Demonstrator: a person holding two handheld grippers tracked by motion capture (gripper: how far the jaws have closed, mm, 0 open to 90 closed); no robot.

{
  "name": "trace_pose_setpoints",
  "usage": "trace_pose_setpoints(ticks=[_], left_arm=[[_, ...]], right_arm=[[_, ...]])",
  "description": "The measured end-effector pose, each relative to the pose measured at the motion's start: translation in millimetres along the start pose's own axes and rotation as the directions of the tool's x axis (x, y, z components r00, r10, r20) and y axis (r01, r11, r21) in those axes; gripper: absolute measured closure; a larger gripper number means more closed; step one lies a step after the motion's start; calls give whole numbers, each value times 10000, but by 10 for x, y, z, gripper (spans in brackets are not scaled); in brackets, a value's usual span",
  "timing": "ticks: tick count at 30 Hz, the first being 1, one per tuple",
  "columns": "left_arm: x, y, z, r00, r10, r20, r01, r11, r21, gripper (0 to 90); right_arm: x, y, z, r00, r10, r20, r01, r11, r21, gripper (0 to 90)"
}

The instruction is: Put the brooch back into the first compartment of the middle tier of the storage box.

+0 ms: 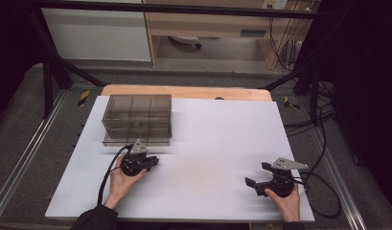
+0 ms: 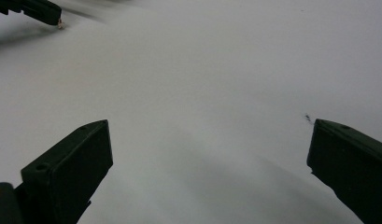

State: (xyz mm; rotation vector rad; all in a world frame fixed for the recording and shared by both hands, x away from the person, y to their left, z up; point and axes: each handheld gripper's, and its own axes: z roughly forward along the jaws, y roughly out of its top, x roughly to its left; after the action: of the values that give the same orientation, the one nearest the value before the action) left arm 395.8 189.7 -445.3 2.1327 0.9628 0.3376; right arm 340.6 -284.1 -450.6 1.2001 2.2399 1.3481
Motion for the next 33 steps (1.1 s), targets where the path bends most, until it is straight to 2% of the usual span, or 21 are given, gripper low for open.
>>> trace_pose_setpoints(ticks=[18, 33], left_arm=[[12, 3, -80, 9999, -74, -79, 73, 9999, -137, 824], [45, -14, -218, 9996, -203, -180, 198, 9993, -311, 825]], right_arm=[[0, 0, 2, 10000, 8, 8, -8, 10000, 18, 5], [0, 0, 2, 10000, -17, 1, 17, 10000, 28, 6]])
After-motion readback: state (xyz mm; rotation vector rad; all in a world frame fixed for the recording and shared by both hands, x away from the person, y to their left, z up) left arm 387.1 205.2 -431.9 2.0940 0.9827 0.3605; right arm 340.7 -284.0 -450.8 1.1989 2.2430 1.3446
